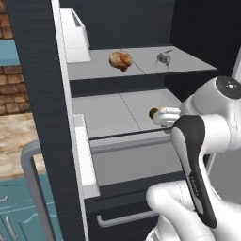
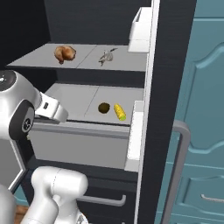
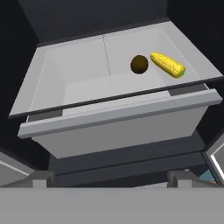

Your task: Gather the avocado and corn from the fridge and place them on a tray on the dining counter. Then gather the chicken drumstick and fish from the fridge and place them on the other tray.

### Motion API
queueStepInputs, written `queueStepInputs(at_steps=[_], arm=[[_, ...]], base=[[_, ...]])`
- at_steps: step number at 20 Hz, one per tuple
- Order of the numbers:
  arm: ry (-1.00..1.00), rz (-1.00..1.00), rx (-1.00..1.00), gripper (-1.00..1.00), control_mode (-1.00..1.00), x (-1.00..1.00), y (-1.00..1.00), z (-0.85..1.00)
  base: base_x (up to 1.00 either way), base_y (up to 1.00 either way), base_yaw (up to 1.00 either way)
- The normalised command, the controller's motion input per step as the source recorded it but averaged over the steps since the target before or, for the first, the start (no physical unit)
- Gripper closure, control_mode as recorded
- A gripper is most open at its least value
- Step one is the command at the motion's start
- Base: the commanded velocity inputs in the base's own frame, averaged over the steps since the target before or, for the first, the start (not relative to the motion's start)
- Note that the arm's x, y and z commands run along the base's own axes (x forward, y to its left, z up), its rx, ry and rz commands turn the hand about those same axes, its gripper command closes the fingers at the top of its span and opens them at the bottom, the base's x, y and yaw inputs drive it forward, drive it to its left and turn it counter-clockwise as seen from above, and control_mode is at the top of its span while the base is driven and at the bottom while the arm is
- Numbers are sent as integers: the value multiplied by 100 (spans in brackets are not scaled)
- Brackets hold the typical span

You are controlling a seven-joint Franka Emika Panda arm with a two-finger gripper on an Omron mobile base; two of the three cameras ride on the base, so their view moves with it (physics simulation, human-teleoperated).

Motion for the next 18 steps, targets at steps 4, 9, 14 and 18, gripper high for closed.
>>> queueStepInputs(at_steps=[4, 9, 14, 18], arm=[[6, -2, 0, -100, -100, 35, -46, -3], [13, 0, 0, -100, -100, 40, -70, 0], [3, 1, -2, -100, -100, 25, -65, -17], [6, 6, -11, -100, -100, 63, -52, -24]], base=[[0, 0, 0], [0, 0, 0], [0, 0, 0], [0, 0, 0]])
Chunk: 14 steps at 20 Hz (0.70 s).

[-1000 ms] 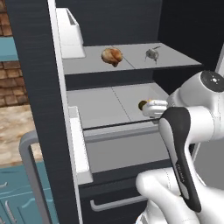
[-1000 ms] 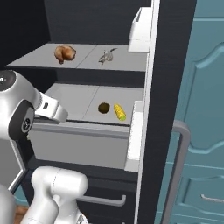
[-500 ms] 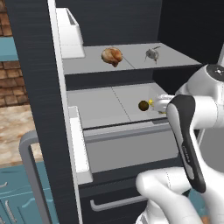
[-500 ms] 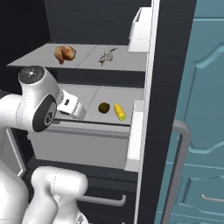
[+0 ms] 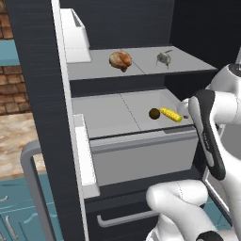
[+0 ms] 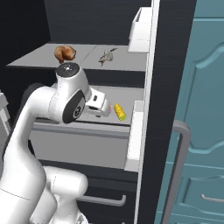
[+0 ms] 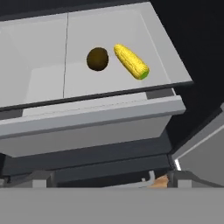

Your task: Gather the avocado and corn from the fridge and place them on a tray on the dining counter. Then gather the chicken drumstick and fish from the fridge and place them on the other tray.

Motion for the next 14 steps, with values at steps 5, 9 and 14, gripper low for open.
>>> queueStepInputs(at_steps=[5, 9, 14], arm=[[8, 4, -9, -100, -100, 86, -31, -39], [5, 0, -7, -100, -100, 79, -8, -37], [5, 4, -4, -100, -100, 69, -28, -46]], base=[[0, 0, 0], [0, 0, 0], [0, 0, 0]])
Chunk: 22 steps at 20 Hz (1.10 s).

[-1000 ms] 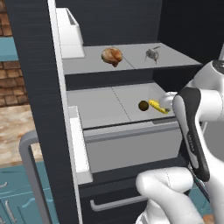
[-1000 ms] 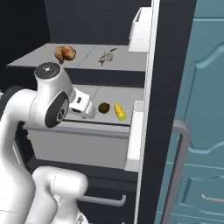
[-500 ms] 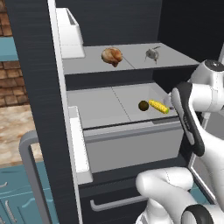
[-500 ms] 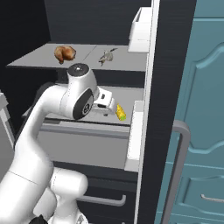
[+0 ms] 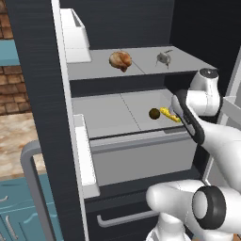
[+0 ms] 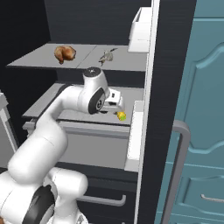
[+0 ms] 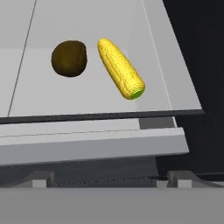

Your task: Gather the avocado and corn from the fridge and place them on a tray on the dining counter. Then gather the chicken drumstick and fish from the fridge and place them on the other tray.

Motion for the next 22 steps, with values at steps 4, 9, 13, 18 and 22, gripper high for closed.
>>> queueStepInputs(at_steps=[4, 9, 13, 18, 22], arm=[[0, 4, 0, -100, -100, 62, -25, -38], [0, 4, 0, -100, -100, 57, -13, -27], [0, 3, -1, -100, -100, 50, -3, -32], [0, 2, -1, -100, -100, 40, -8, -31], [0, 2, 0, -100, -100, 44, -10, -26]], base=[[0, 0, 0], [0, 0, 0], [0, 0, 0], [0, 0, 0], [0, 0, 0]])
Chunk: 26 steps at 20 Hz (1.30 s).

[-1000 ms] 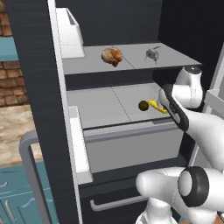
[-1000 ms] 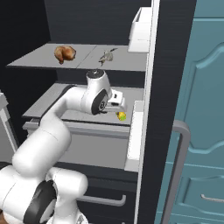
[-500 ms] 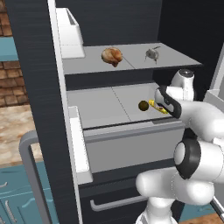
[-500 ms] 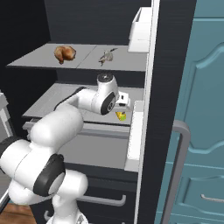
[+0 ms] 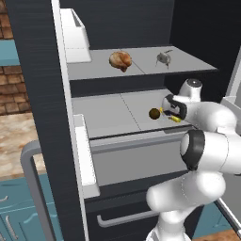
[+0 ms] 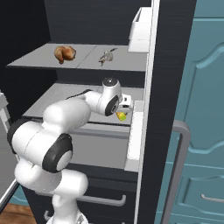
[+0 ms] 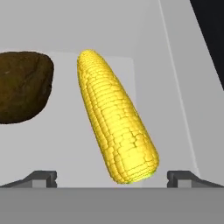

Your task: Gather the avocado and corn from the fridge and place them on a tray on the dining counter. Then gather the chicken drumstick and fish from the fridge and place them on the other tray.

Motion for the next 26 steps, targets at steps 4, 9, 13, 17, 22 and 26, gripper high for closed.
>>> queueStepInputs(at_steps=[4, 9, 13, 17, 22, 26], arm=[[4, 3, 0, -100, -100, 43, -22, -25], [6, 3, -1, -100, -100, 38, -11, -25], [6, 1, -6, 100, -100, 10, 0, -47], [1, 0, -1, 100, -100, -16, 0, -31], [-14, 0, -1, 100, -100, -78, 4, 5], [-13, 0, -1, 100, -100, -54, 1, 70]], base=[[0, 0, 0], [0, 0, 0], [0, 0, 0], [0, 0, 0], [0, 0, 0], [0, 0, 0]])
